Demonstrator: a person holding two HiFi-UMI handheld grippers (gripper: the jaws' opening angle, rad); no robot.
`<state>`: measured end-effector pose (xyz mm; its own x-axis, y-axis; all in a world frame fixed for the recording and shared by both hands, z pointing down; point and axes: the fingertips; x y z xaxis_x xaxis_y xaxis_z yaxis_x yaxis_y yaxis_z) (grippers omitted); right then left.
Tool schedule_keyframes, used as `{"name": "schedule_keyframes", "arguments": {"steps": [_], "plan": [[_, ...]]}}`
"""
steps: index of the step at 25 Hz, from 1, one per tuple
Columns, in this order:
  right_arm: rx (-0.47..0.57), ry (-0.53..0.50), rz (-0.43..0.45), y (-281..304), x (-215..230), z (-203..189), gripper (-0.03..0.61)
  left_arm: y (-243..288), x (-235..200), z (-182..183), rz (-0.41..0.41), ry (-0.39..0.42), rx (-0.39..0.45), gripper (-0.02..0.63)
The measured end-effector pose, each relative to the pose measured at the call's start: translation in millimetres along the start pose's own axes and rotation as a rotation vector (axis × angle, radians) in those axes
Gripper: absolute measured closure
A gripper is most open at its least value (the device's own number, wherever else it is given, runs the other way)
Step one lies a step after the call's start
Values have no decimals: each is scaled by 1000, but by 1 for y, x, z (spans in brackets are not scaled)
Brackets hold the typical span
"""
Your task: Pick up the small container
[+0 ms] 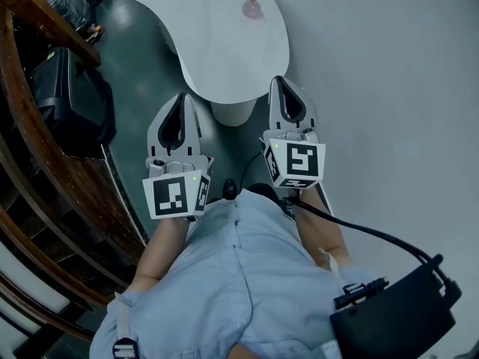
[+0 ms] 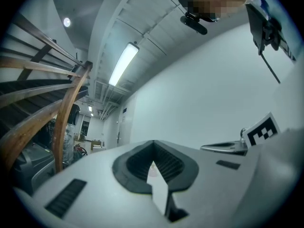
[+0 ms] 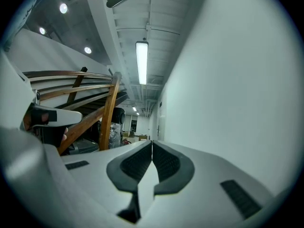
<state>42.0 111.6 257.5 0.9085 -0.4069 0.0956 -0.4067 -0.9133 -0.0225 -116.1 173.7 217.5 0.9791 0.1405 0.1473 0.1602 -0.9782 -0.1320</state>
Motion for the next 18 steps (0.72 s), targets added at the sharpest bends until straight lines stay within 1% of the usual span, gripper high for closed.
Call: {"name": "schedule_keyframes", "arguments": {"steps": [8,14,18], "plan": [[-2,-22,-26,18,15,-14,577,15,0,-25,-9,-18,-5,615],[-14,-9,-40,31,26,-29,577,28,0,-39,-14,-14,-27,615],[-21,-13,-40,54,24,-23,577,49,-11,-38,-21,-14,-43,615]]}}
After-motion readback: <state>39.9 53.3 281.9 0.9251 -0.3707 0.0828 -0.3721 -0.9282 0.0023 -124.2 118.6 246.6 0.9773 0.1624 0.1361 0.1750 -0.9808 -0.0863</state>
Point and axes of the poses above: the fingertips, and each gripper's own axes: y forward along the fingers, x to its right, z out of its top, and after that the axes turned 7 degrees about y, right-handed
